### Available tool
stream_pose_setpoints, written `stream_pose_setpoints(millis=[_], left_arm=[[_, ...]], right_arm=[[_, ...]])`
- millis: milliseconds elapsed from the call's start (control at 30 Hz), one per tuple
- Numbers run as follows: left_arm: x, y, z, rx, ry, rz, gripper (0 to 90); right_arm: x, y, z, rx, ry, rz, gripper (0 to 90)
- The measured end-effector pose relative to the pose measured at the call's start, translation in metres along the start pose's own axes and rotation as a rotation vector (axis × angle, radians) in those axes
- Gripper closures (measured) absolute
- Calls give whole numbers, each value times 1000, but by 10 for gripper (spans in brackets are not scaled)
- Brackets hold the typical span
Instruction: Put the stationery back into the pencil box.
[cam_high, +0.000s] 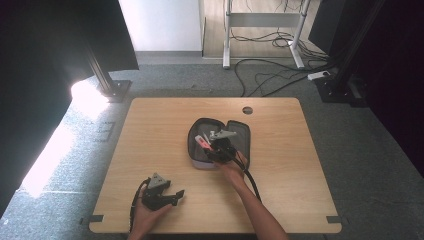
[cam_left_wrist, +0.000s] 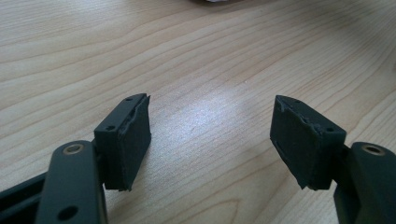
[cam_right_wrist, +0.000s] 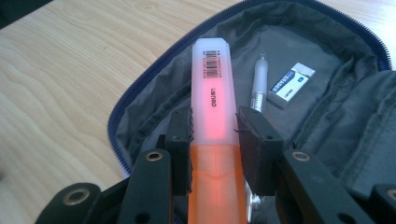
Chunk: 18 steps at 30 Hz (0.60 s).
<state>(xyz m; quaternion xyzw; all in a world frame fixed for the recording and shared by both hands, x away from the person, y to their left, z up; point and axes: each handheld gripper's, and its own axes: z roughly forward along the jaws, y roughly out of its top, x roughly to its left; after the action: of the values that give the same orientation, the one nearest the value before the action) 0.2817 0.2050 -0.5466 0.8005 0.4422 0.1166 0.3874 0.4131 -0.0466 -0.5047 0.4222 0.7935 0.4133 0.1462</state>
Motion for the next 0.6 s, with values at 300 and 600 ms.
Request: stream_pose_setpoints(millis=[300, 600], left_arm=[[0, 0, 0, 2, 3, 6, 293], [0, 0, 0, 2, 4, 7, 293]], right_arm=[[-3, 1, 11, 15, -7, 16, 657], [-2, 6, 18, 28, -12, 8, 657]])
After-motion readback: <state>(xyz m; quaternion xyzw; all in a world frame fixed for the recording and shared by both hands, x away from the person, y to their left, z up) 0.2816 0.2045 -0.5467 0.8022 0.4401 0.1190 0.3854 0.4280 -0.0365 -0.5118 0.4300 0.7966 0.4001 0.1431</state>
